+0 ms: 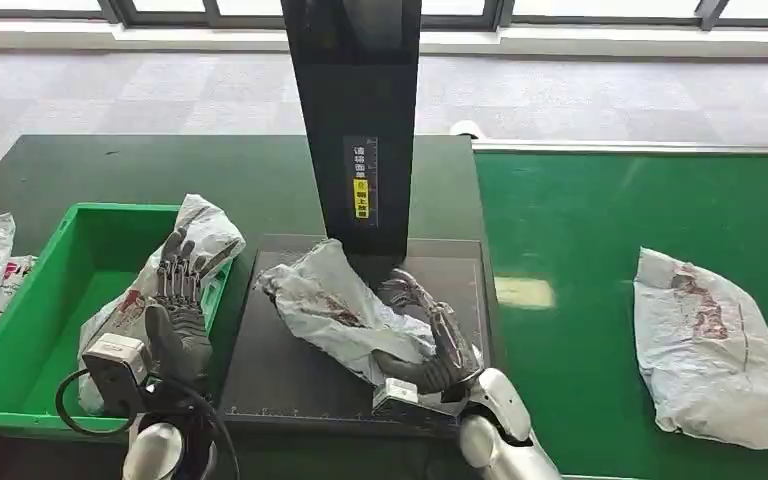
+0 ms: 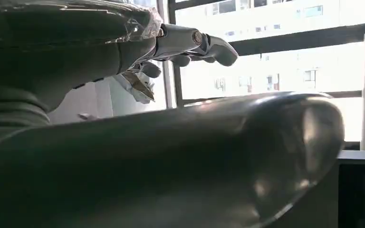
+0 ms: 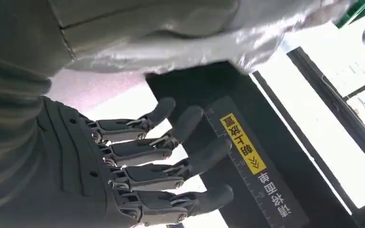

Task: Moved the parcel from conveyor to table for the left to box.

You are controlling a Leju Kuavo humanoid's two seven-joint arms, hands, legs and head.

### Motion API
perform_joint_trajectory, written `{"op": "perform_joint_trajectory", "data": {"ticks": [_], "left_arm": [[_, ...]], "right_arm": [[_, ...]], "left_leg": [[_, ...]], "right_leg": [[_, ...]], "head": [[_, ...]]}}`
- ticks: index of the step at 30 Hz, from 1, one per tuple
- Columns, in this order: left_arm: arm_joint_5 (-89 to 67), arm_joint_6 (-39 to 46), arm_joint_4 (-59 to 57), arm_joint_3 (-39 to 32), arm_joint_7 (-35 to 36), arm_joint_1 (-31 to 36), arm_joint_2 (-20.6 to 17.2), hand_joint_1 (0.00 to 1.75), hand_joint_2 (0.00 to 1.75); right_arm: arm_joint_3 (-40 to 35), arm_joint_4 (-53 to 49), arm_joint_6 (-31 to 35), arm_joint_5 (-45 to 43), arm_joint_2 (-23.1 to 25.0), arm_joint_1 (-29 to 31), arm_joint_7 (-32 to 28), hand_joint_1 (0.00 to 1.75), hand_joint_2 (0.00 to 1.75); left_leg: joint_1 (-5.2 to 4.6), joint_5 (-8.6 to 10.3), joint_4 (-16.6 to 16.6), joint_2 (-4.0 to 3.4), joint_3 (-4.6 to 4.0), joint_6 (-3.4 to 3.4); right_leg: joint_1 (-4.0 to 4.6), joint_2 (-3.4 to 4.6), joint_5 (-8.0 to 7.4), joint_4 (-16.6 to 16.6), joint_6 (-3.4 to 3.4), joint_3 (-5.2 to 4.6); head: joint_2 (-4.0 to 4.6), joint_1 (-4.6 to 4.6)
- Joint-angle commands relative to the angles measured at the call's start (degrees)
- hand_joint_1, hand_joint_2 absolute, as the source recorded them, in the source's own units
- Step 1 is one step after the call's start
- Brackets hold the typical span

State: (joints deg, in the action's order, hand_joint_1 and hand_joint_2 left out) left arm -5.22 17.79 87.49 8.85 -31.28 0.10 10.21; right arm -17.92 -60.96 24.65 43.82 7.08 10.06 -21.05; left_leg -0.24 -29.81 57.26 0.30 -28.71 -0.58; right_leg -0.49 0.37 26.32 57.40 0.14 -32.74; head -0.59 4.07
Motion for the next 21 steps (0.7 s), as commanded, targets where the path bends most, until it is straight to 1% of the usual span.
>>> {"op": "perform_joint_trajectory", "data": {"ticks": [1,4,7,9,10,11,12,13,15,21], "left_arm": [[-0.8,2.4,-1.3,1.3,-0.1,0.9,-1.4,0.00,0.00],[-2.7,5.9,-0.2,1.2,-0.2,0.6,-0.7,0.00,0.00],[-3.3,7.8,0.5,1.6,0.1,0.4,-0.4,0.00,0.00],[-3.2,9.3,1.0,1.2,0.4,0.1,0.0,0.00,0.00],[-3.9,11.3,1.4,1.4,0.4,-0.2,0.4,0.00,0.00],[-4.4,12.1,1.5,1.9,0.2,-0.3,0.3,0.00,0.00],[-9.3,15.2,0.8,3.2,-0.1,-0.1,-0.3,0.00,0.00],[-13.8,15.7,0.9,5.8,1.1,0.1,-1.0,0.00,0.00],[-14.3,16.0,0.7,6.3,1.4,0.2,-0.7,0.00,0.00],[-14.2,16.1,0.6,6.3,1.4,0.3,-1.0,0.00,0.00]], "right_arm": [[-1.0,1.5,0.1,-0.2,-0.4,0.8,0.3,0.00,1.75],[-0.2,-0.9,-0.5,-0.3,-1.2,-1.2,0.0,0.00,1.75],[0.1,-2.2,-0.7,-0.5,-1.3,-2.2,-0.6,0.00,1.75],[0.1,-4.9,-0.3,-1.0,-1.5,-3.6,-1.6,0.00,1.75],[0.1,-9.4,-0.4,-1.6,-1.9,-5.7,-2.3,0.00,1.75],[0.0,-11.7,-0.9,-1.8,-2.2,-6.8,-2.2,0.00,1.75],[-0.2,-15.0,-1.8,-3.0,-2.6,-8.2,-3.0,0.00,1.75],[-0.4,-19.2,-2.4,-3.6,-3.5,-10.2,-3.4,0.00,1.75],[-0.4,-20.8,-3.0,-3.7,-3.9,-10.9,-3.1,0.00,1.75],[-0.3,-20.0,-3.0,-3.7,-3.7,-10.5,-3.1,0.00,1.75]], "left_leg": [[0.01,0.06,-0.1,-0.08,0.02,-0.05],[0.03,0.08,-0.2,0.03,0.03,-0.06],[0.00,0.04,-0.1,0.04,0.01,-0.04],[0.01,0.05,-0.1,0.06,0.03,-0.05],[0.01,0.03,-0.1,0.06,-0.01,-0.04],[0.01,0.03,-0.1,0.07,0.00,-0.04],[0.00,0.02,0.0,0.14,-0.04,-0.03],[0.00,0.04,-0.1,0.12,-0.03,-0.04],[-0.01,0.05,-0.1,0.25,-0.06,-0.03],[0.00,-0.01,-0.1,-0.02,-0.02,0.02]], "right_leg": [[0.01,0.03,-0.07,-0.1,-0.02,0.01],[0.03,-0.09,-0.07,-0.2,-0.01,0.06],[0.00,-0.09,-0.02,-0.1,0.00,0.02],[0.01,-0.12,-0.02,-0.1,-0.01,0.05],[0.01,-0.10,-0.01,-0.1,0.00,0.01],[0.01,-0.12,-0.01,-0.1,0.00,0.02],[0.00,-0.18,0.03,0.0,0.00,0.00],[0.00,-0.18,0.01,-0.1,0.00,0.00],[-0.01,-0.31,0.03,-0.1,0.01,0.01],[0.00,-0.04,-0.04,-0.1,0.01,-0.01]], "head": [[0.00,0.00],[0.00,0.00],[0.00,0.00],[0.00,0.00],[0.00,0.00],[0.00,0.00],[0.00,0.00],[0.00,0.00],[0.00,0.00],[0.00,0.00]]}}
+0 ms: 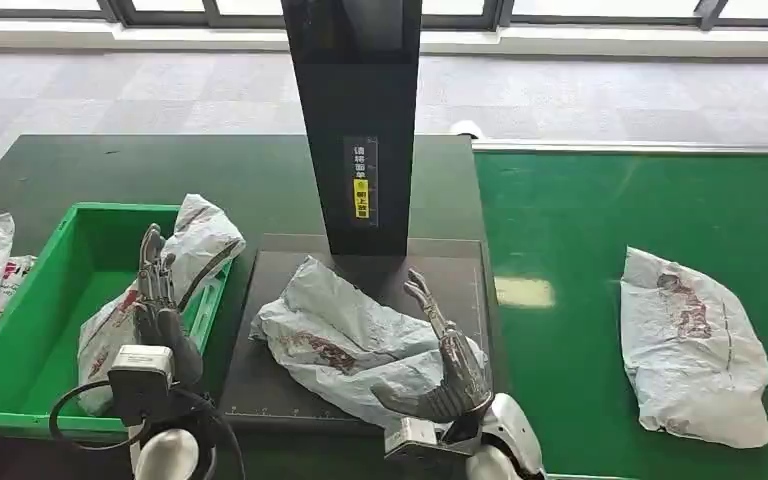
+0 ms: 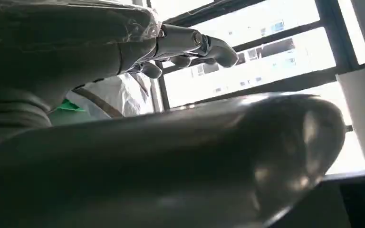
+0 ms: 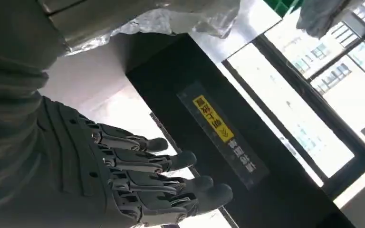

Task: Moved the parcel from conveyor to table for the left to box.

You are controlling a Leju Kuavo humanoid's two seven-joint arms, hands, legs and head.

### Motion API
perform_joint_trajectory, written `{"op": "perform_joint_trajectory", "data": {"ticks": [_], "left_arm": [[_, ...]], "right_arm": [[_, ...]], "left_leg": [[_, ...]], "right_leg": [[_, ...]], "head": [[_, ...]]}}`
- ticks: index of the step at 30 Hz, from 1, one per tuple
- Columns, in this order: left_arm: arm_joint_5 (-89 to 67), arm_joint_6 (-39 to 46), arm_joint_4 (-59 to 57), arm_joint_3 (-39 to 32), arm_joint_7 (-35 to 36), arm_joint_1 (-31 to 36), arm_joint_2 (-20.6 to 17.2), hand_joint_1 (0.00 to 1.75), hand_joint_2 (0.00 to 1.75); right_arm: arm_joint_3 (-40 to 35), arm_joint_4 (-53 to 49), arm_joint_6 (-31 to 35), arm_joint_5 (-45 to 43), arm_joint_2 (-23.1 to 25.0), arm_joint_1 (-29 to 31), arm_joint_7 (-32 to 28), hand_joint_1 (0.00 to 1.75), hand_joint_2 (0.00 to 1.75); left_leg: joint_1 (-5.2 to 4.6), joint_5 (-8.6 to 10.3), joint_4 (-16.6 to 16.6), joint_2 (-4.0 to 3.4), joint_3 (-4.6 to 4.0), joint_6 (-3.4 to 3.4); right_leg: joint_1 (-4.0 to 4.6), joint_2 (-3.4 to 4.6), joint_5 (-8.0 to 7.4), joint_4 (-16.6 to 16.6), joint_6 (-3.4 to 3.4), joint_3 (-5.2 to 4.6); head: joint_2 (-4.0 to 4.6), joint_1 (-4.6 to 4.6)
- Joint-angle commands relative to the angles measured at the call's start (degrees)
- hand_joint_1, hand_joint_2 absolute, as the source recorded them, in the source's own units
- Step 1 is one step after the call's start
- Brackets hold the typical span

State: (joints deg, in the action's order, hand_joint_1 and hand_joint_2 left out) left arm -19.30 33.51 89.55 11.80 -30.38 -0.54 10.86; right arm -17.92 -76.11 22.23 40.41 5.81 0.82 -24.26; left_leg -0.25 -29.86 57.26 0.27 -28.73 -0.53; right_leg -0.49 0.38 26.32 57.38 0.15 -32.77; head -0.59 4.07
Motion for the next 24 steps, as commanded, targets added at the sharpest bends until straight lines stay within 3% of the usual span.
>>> {"op": "perform_joint_trajectory", "data": {"ticks": [1,4,8,11,13,16,20,21,24], "left_arm": [[-0.2,0.3,-1.4,3.4,0.5,0.9,-1.6,0.00,0.00],[-6.0,-5.0,-3.5,7.5,3.3,2.2,-4.6,0.00,0.00],[-11.4,-12.3,-7.6,10.2,6.7,3.8,-5.7,0.00,0.00],[-14.6,-17.4,-5.4,9.5,7.6,1.1,-6.6,0.00,0.00],[-17.8,-21.3,-3.4,10.0,7.1,-1.2,-7.4,0.00,0.00],[-26.6,-24.0,-6.5,13.6,7.6,0.6,-8.3,0.00,0.00],[-27.3,-23.7,-8.8,13.8,7.7,1.8,-7.2,0.00,0.00],[-34.4,-24.4,-12.7,16.5,10.2,4.8,-7.5,0.00,1.75],[-38.0,-25.3,-21.6,17.8,10.5,9.3,-4.5,0.00,1.75]], "right_arm": [[-0.3,-4.8,-0.6,-0.3,-2.5,-1.3,0.1,0.00,1.75],[-0.5,-7.9,-0.6,-2.1,-3.3,-2.1,-2.5,0.00,1.75],[-0.8,-15.7,-4.8,-4.4,-6.4,-5.3,-2.8,0.00,1.75],[1.5,-19.5,-8.0,-0.2,-8.1,-9.0,0.5,0.00,1.75],[3.6,-22.2,-8.3,-1.4,-8.5,-11.1,-1.5,0.00,1.75],[5.6,-24.9,-10.2,-7.3,-8.0,-11.8,-6.7,0.00,1.75],[5.8,-25.2,-10.4,-7.3,-7.6,-11.9,-6.9,0.00,1.75],[5.4,-25.2,-11.3,-9.3,-7.4,-11.4,-9.8,0.00,1.75],[5.2,-27.4,-13.0,-10.2,-5.9,-11.3,-13.2,0.00,1.75]], "left_leg": [[-0.01,0.04,0.0,0.00,-0.02,-0.03],[0.02,0.07,-0.1,0.04,0.00,-0.05],[-0.02,0.07,-0.1,0.23,0.06,-0.04],[-0.02,0.08,-0.2,0.20,0.14,-0.04],[-0.03,0.02,-0.2,0.08,0.18,-0.04],[-0.02,0.00,-0.1,0.11,0.11,-0.04],[-0.01,0.04,-0.1,0.16,0.03,-0.01],[-0.03,0.00,-0.1,0.08,0.03,0.00],[-0.03,0.06,-0.1,0.23,-0.42,0.02]], "right_leg": [[-0.01,-0.04,-0.03,0.0,0.00,0.00],[0.02,-0.10,-0.07,-0.1,0.00,0.04],[-0.01,-0.27,0.01,-0.1,0.01,0.10],[0.00,-0.25,-0.02,-0.2,0.01,0.19],[-0.02,-0.13,0.01,-0.2,0.01,0.17],[-0.01,-0.17,0.04,-0.1,0.00,0.11],[0.01,-0.22,-0.04,-0.2,0.02,0.08],[-0.01,-0.13,-0.01,-0.1,0.02,0.05],[-0.02,-0.31,-0.06,-0.2,0.03,0.07]], "head": [[0.00,0.02],[0.00,0.02],[0.00,0.00],[0.00,0.00],[0.00,0.02],[0.00,0.02],[0.02,0.02],[0.00,0.02],[0.00,0.02]]}}
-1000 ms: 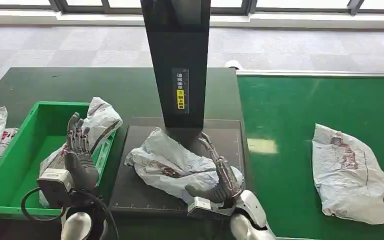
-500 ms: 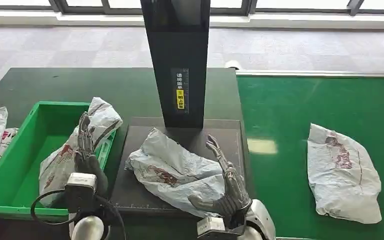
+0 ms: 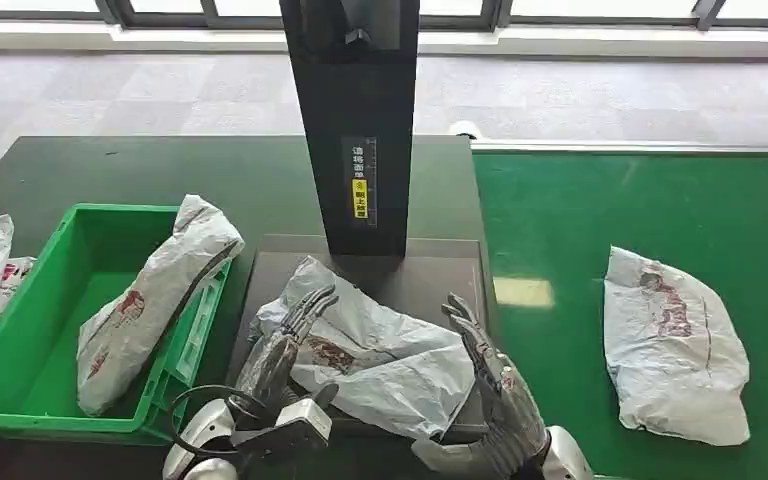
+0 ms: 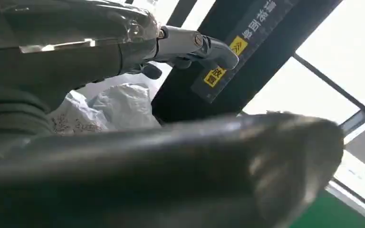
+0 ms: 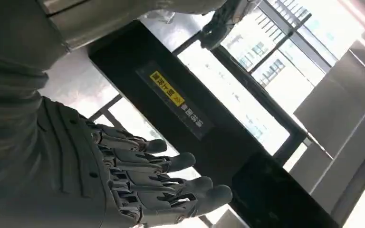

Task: Moved the parcel from conveyor to table for the left to box.

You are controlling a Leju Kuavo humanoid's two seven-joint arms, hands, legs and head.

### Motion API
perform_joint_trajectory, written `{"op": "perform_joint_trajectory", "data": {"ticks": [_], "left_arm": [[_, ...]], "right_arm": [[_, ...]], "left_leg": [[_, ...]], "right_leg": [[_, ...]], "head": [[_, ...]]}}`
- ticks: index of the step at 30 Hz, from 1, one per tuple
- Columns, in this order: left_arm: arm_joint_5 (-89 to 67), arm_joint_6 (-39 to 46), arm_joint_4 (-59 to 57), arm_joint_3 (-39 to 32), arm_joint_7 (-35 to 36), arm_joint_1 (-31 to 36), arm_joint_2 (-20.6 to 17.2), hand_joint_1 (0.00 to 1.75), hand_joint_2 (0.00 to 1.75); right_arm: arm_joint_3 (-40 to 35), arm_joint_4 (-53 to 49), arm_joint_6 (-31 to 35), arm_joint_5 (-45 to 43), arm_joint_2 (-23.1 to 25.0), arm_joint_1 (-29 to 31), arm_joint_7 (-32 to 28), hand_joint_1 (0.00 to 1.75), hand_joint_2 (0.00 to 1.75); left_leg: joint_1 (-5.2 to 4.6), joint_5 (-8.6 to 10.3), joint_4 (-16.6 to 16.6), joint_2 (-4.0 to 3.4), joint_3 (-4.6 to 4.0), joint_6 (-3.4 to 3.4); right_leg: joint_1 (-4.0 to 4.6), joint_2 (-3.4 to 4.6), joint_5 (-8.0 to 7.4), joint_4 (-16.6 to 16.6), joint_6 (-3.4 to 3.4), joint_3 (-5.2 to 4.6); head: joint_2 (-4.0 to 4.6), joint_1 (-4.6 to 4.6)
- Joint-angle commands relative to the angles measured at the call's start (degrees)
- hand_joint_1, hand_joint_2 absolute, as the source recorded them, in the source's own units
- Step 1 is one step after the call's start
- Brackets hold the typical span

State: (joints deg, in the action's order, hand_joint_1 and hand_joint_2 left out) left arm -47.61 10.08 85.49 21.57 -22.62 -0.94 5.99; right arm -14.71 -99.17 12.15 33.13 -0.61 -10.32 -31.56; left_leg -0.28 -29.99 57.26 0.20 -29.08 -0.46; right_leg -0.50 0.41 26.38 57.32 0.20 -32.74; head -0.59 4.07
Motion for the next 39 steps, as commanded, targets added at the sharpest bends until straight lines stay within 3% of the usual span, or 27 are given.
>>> {"op": "perform_joint_trajectory", "data": {"ticks": [1,13,19,27,28,39], "left_arm": [[-10.2,-1.9,-20.5,8.3,2.7,11.1,1.4,0.00,1.75],[-13.1,-1.1,-39.9,10.9,0.6,18.1,6.4,0.00,1.75],[-17.4,5.1,-45.1,11.4,4.1,20.7,8.0,0.00,1.75],[-20.2,5.8,-51.6,12.6,4.2,23.5,10.2,0.00,1.75],[-20.2,6.2,-52.0,12.6,3.6,23.8,10.4,1.75,1.75],[-19.3,6.0,-50.9,11.7,3.0,24.1,9.9,1.75,1.75]], "right_arm": [[1.7,-5.5,-3.9,-4.4,0.7,-0.5,-7.0,0.00,1.75],[3.1,-3.7,-7.2,-4.9,3.3,2.9,-8.2,0.00,1.75],[2.8,-3.8,-8.9,-3.8,4.3,3.5,-8.3,0.00,1.75],[3.1,-3.0,-9.3,-3.3,4.6,4.8,-8.2,0.00,1.75],[3.3,-3.1,-9.2,-3.3,4.7,4.8,-8.2,0.00,1.75],[3.7,-3.7,-9.4,-3.4,4.8,5.3,-8.0,0.00,1.75]], "left_leg": [[-0.04,0.15,-0.1,0.27,-0.06,-0.03],[-0.05,0.12,-0.1,0.08,0.50,-0.04],[-0.03,0.19,-0.1,0.06,0.44,-0.08],[-0.04,0.19,-0.1,0.03,0.13,-0.05],[-0.04,0.15,-0.1,0.02,0.11,-0.03],[-0.04,0.14,-0.1,-0.05,0.15,-0.05]], "right_leg": [[-0.03,-0.31,-0.06,-0.1,0.00,0.00],[-0.05,-0.12,-0.08,-0.1,0.01,0.13],[-0.03,-0.12,-0.17,-0.1,-0.01,0.09],[-0.05,-0.07,-0.18,-0.1,0.01,0.25],[-0.06,-0.05,-0.15,-0.1,0.02,0.24],[-0.06,0.00,-0.15,-0.1,0.01,0.25]], "head": [[0.00,0.02],[0.00,0.00],[0.00,0.02],[0.00,0.00],[0.00,0.02],[0.00,0.02]]}}
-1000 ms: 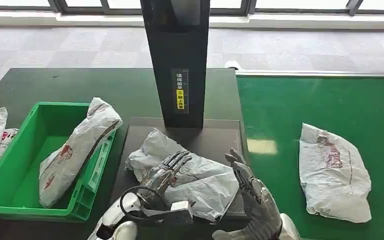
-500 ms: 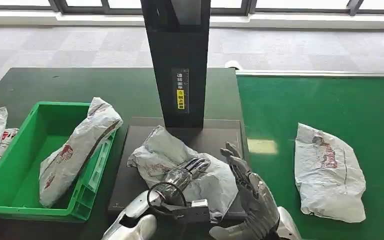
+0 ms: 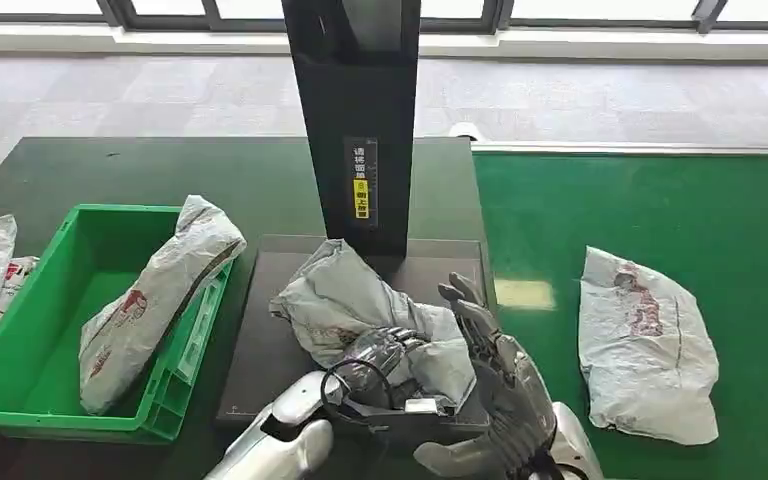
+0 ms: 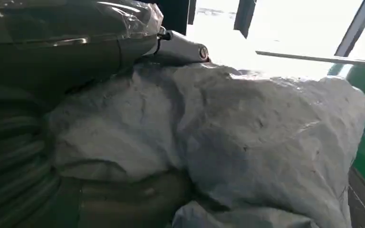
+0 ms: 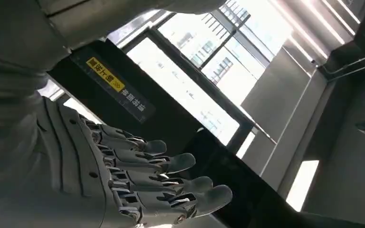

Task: Moved the parcel from conveyor to table for the left to box.

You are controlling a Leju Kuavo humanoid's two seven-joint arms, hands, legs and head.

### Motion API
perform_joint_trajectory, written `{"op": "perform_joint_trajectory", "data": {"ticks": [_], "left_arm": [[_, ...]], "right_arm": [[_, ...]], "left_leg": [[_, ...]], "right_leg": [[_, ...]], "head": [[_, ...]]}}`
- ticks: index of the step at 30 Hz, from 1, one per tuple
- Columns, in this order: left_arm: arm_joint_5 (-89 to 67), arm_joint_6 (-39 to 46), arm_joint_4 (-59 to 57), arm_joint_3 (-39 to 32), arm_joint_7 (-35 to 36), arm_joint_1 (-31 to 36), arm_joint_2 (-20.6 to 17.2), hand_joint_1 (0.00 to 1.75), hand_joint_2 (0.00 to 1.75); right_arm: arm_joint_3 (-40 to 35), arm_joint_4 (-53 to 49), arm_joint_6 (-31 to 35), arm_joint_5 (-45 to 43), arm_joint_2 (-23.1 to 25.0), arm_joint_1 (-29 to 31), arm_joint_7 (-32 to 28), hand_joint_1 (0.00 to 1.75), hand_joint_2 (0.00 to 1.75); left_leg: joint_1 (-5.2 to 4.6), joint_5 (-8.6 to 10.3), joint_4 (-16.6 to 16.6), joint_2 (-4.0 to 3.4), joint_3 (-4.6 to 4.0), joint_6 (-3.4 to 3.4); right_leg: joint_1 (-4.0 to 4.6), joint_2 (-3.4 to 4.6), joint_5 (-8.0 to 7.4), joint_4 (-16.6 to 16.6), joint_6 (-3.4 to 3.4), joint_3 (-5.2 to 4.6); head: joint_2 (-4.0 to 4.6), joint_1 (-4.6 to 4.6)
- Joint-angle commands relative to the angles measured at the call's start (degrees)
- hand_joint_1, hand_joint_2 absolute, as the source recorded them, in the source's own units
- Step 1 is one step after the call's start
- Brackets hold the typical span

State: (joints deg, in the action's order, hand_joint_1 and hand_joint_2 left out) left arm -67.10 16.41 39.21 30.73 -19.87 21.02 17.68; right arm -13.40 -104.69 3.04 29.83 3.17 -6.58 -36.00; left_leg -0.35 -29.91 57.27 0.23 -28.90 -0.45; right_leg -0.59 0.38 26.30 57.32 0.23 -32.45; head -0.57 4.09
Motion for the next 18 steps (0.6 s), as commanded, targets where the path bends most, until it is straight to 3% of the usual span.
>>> {"op": "perform_joint_trajectory", "data": {"ticks": [1,13,18], "left_arm": [[0.2,-0.3,-4.7,2.5,0.2,2.1,-1.8,1.75,1.75],[0.1,0.3,1.2,1.2,1.4,0.1,-3.0,1.75,1.75],[0.4,8.6,17.1,-4.5,4.6,-4.5,-5.6,1.75,1.75]], "right_arm": [[2.4,1.9,-0.3,-0.1,1.0,1.6,-3.6,0.00,1.75],[3.0,1.5,-0.7,-0.4,0.7,0.8,-3.8,0.00,1.75],[3.5,-0.1,-0.2,-0.4,1.0,-1.0,-3.8,0.00,1.75]], "left_leg": [[0.03,0.06,-0.1,-0.09,0.00,-0.07],[0.01,0.08,-0.2,-0.10,0.01,-0.07],[0.04,0.06,-0.1,-0.15,-0.05,-0.09]], "right_leg": [[0.03,0.04,-0.08,-0.1,-0.03,-0.02],[0.01,0.05,-0.10,-0.1,-0.03,-0.03],[0.04,0.10,-0.10,-0.1,-0.05,-0.10]], "head": [[-0.02,0.00],[-0.02,0.00],[-0.02,0.00]]}}
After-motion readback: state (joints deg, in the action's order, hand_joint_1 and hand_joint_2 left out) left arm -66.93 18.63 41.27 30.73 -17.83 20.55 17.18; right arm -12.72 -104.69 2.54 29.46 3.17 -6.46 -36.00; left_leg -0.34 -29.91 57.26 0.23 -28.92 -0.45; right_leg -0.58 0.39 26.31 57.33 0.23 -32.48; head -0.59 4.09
